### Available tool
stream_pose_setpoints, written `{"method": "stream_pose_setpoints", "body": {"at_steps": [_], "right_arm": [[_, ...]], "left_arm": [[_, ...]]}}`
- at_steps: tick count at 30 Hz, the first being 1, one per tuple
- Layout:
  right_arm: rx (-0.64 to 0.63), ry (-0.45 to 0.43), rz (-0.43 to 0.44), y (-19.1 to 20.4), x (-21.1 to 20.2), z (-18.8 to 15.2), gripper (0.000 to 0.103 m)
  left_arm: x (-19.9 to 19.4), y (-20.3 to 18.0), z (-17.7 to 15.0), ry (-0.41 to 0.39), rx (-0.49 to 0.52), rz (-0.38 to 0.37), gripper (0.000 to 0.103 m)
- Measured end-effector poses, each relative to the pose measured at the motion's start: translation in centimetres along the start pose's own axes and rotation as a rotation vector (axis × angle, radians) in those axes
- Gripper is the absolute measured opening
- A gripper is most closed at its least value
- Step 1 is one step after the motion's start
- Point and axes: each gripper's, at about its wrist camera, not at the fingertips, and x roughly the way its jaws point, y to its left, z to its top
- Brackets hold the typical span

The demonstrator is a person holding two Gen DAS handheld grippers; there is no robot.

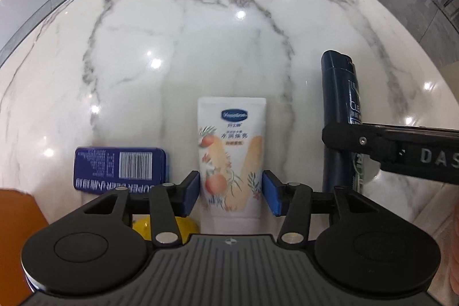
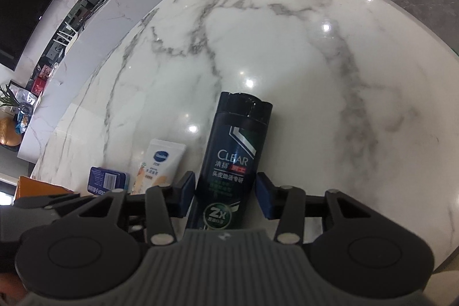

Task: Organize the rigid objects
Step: 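Grasp the CLEAR shampoo bottle with the right tool while the left tool approaches the Vaseline tube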

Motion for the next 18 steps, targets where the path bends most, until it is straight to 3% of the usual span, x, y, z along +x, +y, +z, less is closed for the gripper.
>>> {"method": "stream_pose_setpoints", "body": {"at_steps": [5,10,14,18], "right_arm": [[0.028,-0.002,0.023,-0.2,0.1,0.1,0.048],[0.018,-0.016,0.032,0.1,0.3,0.2,0.047],[-0.001,-0.02,0.042,0.5,0.5,0.1,0.045],[0.004,-0.022,0.06,0.4,0.5,0.1,0.044]], "left_arm": [[0.5,0.0,1.0,-0.015,0.008,-0.011,0.064],[0.4,-0.2,1.0,-0.029,-0.02,-0.007,0.058],[0.1,0.2,0.1,-0.063,-0.122,0.008,0.057],[-1.1,0.8,-1.4,-0.134,-0.251,-0.026,0.057]]}}
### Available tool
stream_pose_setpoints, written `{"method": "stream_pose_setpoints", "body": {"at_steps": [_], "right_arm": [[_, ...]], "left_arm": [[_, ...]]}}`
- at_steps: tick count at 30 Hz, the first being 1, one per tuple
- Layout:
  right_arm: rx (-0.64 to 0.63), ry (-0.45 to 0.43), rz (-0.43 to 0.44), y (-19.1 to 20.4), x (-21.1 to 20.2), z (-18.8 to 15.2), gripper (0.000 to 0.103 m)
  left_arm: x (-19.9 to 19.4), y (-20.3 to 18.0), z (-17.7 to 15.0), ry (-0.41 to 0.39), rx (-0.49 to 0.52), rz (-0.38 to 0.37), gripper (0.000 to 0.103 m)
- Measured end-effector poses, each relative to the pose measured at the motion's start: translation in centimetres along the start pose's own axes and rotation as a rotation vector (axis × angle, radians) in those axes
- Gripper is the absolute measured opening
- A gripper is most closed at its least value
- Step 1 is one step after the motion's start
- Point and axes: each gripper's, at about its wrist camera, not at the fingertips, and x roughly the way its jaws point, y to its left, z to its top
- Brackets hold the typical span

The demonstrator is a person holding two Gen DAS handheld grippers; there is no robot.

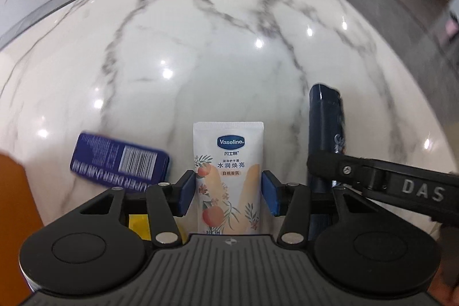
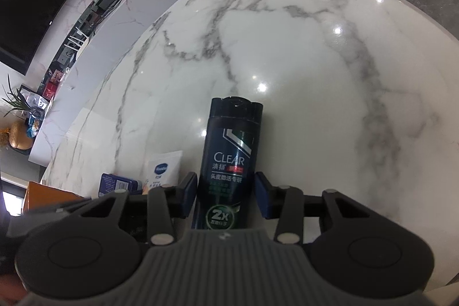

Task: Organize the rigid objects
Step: 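Grasp the CLEAR shampoo bottle with the right tool while the left tool approaches the Vaseline tube, then grasp the Vaseline tube with the left tool while the right tool holds the bottle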

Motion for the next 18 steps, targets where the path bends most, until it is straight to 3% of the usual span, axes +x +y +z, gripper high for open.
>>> {"method": "stream_pose_setpoints", "body": {"at_steps": [7,17,18], "right_arm": [[-0.071,-0.062,0.052,1.0,-1.4,-0.5,0.044],[-0.215,-0.151,0.058,2.9,-4.5,-2.1,0.044],[-0.236,-0.153,0.052,3.2,-4.7,-2.3,0.044]], "left_arm": [[-3.5,1.4,-1.7,-0.122,-0.142,-0.03,0.057],[-8.7,2.2,-4.2,-0.249,-0.221,-0.093,0.054],[-9.2,2.3,-4.4,-0.26,-0.227,-0.101,0.031]]}}
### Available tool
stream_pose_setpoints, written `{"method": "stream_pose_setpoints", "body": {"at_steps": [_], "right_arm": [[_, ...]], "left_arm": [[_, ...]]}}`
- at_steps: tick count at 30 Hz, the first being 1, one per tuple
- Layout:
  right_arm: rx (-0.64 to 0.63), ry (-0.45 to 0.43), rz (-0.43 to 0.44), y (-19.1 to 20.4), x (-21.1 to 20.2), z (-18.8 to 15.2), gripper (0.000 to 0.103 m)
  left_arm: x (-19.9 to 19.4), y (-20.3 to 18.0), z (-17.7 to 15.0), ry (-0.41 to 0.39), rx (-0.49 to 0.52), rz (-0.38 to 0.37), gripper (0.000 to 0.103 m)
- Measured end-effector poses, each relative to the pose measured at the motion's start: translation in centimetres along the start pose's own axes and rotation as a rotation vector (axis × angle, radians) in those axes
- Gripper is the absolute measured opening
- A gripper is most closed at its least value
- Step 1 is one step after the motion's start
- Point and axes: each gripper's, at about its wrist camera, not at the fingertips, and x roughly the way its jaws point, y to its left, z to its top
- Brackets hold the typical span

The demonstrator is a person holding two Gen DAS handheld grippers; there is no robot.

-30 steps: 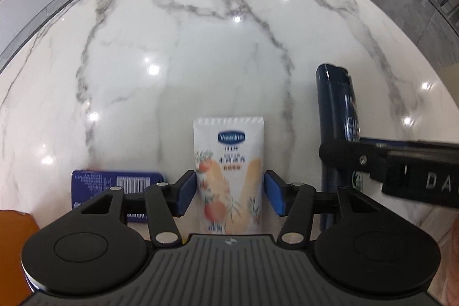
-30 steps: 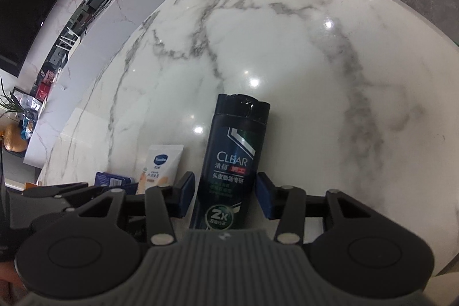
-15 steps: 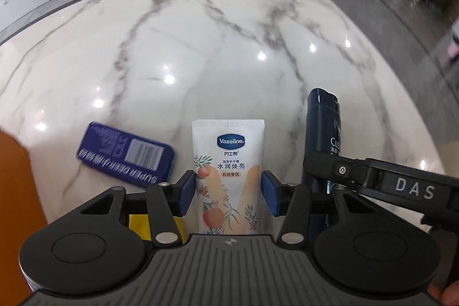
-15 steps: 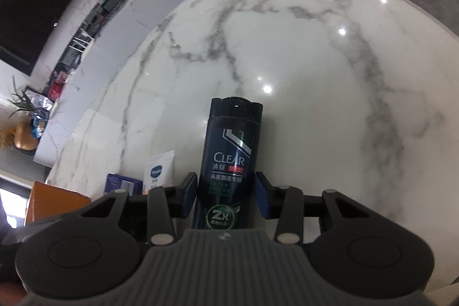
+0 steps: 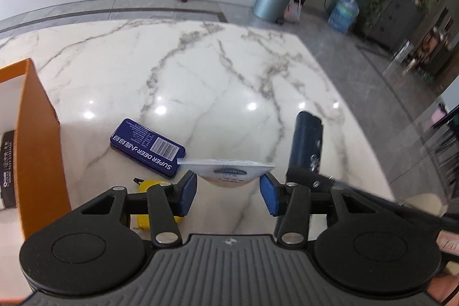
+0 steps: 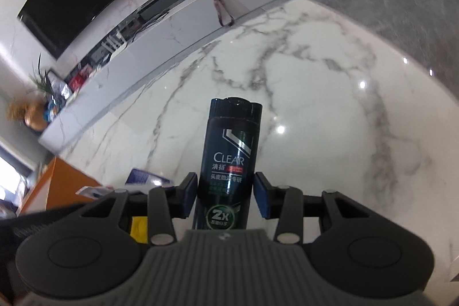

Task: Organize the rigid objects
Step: 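Grasp the Vaseline tube with the left tool while the right tool holds the bottle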

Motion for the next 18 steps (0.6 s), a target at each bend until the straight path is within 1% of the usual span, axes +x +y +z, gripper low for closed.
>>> {"method": "stream_pose_setpoints", "body": {"at_steps": [1,2,4,7,10,13,15,18], "right_arm": [[-0.018,-0.003,0.001,0.4,-0.4,-0.2,0.044],[-0.032,-0.004,0.007,0.8,-0.8,-0.3,0.044],[-0.054,0.001,0.02,1.5,-1.6,-0.6,0.044],[-0.107,0.015,0.025,3.0,-2.3,-1.1,0.044],[-0.136,0.027,-0.008,3.6,-2.6,-1.6,0.044],[-0.082,0.046,-0.027,2.5,-2.6,-1.7,0.044],[-0.024,0.068,-0.03,1.5,-2.4,-1.5,0.044],[0.043,0.072,-0.012,0.6,-2.4,-1.0,0.044]], "left_arm": [[-0.4,0.0,0.0,-0.002,0.0,-0.019,0.009],[-0.8,0.1,0.0,-0.001,-0.006,-0.023,0.01],[-1.7,0.1,0.1,-0.016,-0.008,-0.02,0.007],[-2.6,0.7,-0.1,-0.033,-0.03,-0.037,0.005],[-3.2,0.9,-0.7,-0.032,-0.027,-0.043,0.005],[-3.1,0.9,-1.1,-0.021,-0.006,-0.039,0.007],[-2.6,0.4,-1.3,-0.005,0.037,-0.033,0.009],[-1.7,-0.3,-1.4,0.019,0.126,-0.001,0.018]]}}
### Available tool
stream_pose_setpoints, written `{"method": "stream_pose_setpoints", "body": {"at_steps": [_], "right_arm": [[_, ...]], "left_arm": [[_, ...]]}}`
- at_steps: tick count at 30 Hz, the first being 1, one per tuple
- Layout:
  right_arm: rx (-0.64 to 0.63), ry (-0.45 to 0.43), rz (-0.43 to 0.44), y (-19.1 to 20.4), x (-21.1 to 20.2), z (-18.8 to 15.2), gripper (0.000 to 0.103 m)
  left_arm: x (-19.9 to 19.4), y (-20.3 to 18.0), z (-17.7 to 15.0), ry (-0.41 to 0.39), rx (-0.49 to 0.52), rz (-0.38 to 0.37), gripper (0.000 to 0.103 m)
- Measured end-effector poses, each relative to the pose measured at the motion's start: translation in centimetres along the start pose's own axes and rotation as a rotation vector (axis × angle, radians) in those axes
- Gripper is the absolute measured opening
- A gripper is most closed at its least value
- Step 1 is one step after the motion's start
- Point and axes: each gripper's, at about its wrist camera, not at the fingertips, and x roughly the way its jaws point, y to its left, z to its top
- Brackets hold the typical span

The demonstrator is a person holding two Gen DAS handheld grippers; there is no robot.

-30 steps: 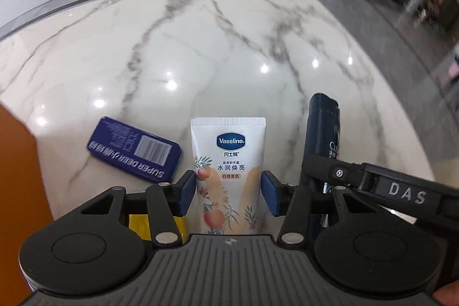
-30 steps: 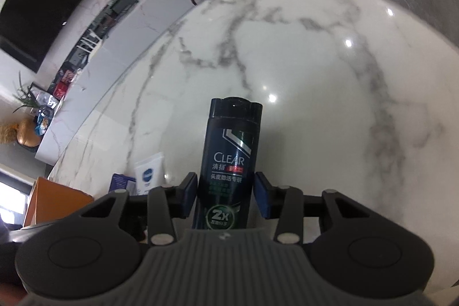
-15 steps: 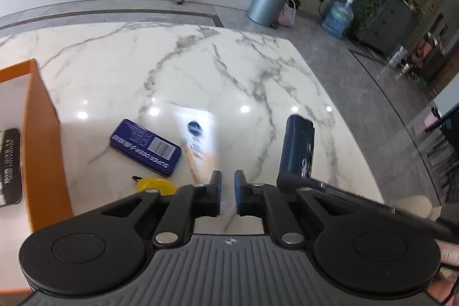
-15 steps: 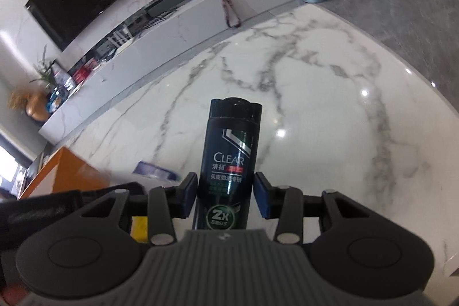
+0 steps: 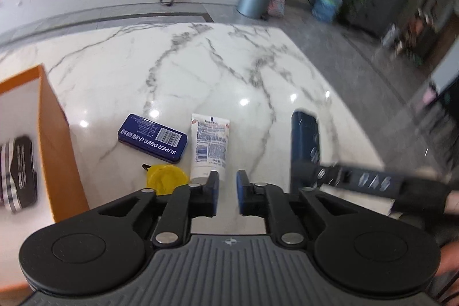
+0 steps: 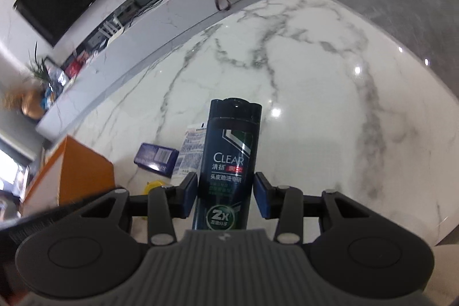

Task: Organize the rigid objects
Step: 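Grasp the Vaseline tube with the left tool while the right tool holds the bottle, then lift and carry the tube with the left tool while the right tool carries the bottle to the orange box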

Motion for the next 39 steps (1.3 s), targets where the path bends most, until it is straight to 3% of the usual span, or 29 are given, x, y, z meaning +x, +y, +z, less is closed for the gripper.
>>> {"method": "stream_pose_setpoints", "body": {"at_steps": [9,13,19,25,33,39], "right_arm": [[0.071,0.008,0.044,-1.5,1.3,0.4,0.044],[0.121,-0.016,0.076,-2.7,1.7,0.7,0.044],[0.243,0.028,0.099,-4.9,3.6,1.3,0.043],[0.256,0.041,0.134,-5.0,4.6,1.8,0.043],[0.274,0.04,0.144,-5.3,4.6,1.8,0.041],[0.203,-0.001,0.152,-4.4,3.5,1.7,0.041]], "left_arm": [[4.7,-0.8,1.7,0.089,0.128,0.08,0.043],[7.5,-1.3,2.2,0.129,0.19,0.112,0.047],[10.8,-2.0,2.7,0.174,0.247,0.166,0.051],[12.6,-2.9,2.8,0.198,0.314,0.192,0.056],[11.5,-2.8,2.3,0.124,0.305,0.188,0.052],[6.9,-2.1,2.4,0.021,0.193,0.171,0.051]]}}
